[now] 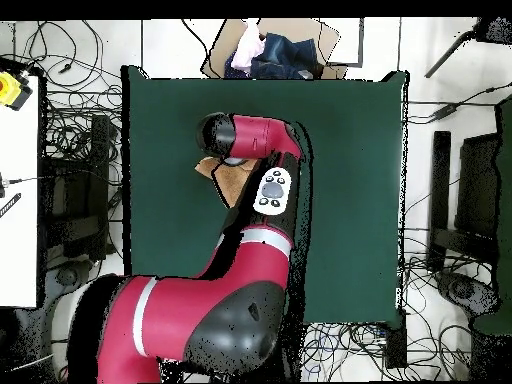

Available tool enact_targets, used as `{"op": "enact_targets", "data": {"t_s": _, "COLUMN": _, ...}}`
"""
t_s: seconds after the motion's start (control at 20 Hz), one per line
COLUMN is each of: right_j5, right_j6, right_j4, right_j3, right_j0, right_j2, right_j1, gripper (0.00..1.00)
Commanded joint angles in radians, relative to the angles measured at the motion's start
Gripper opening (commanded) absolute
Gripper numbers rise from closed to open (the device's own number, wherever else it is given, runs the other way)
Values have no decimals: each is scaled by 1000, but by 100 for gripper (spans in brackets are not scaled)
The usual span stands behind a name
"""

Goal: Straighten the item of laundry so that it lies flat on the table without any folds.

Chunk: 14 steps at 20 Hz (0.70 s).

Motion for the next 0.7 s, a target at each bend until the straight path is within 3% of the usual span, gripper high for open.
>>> {"op": "enact_targets", "data": {"t_s": 0.05, "right_j5": -100, "right_j6": 230, "right_j4": 6, "right_j3": 113, "right_j0": -9, "right_j2": 36, "right_j1": -65, "gripper": 0}}
{"op": "enact_targets", "data": {"t_s": 0.55, "right_j5": -104, "right_j6": 225, "right_j4": 3, "right_j3": 136, "right_j0": -10, "right_j2": 34, "right_j1": -82, "gripper": 0}}
{"op": "enact_targets", "data": {"t_s": 0.7, "right_j5": -76, "right_j6": 212, "right_j4": -3, "right_j3": 198, "right_j0": -2, "right_j2": 24, "right_j1": -155, "gripper": 0}}
